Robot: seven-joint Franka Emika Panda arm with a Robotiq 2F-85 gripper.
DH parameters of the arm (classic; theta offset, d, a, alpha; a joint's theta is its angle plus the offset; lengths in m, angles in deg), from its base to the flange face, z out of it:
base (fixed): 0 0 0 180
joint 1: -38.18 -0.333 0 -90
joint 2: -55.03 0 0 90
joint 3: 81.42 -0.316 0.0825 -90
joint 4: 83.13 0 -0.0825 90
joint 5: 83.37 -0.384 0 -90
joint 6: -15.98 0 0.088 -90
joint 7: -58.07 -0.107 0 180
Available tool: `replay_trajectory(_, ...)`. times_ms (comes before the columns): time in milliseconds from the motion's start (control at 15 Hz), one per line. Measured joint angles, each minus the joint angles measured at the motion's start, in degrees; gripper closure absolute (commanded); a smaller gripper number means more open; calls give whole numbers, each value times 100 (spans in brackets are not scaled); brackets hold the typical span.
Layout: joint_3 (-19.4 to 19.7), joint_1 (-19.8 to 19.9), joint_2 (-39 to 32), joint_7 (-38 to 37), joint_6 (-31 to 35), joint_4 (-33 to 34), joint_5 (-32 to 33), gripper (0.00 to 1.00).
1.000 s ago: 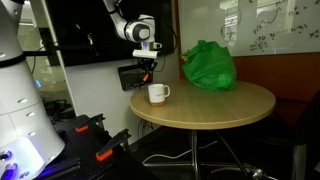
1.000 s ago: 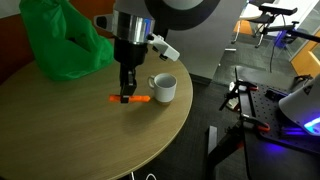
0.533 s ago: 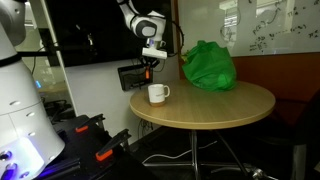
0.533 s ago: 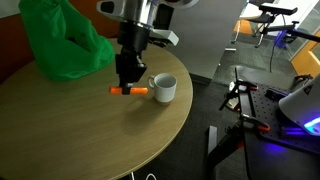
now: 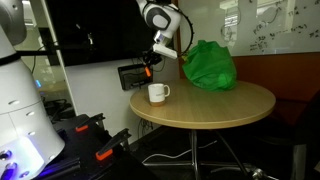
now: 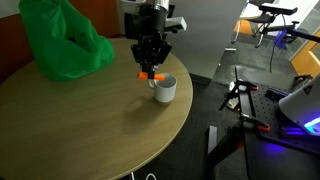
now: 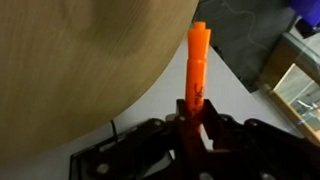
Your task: Put the orange marker in the white mug cup
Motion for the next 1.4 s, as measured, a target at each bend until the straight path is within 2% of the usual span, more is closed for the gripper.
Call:
replay_trajectory(267, 574, -187, 126, 730, -231, -66, -341, 95)
replay_trajectory(600, 972, -453, 82, 1415, -259, -200, -867, 95)
replay_trajectory(1000, 1321, -656, -128, 1507, -271, -207, -939, 95)
replay_trajectory(1400, 1481, -766, -396, 1507, -201, -212, -931, 95)
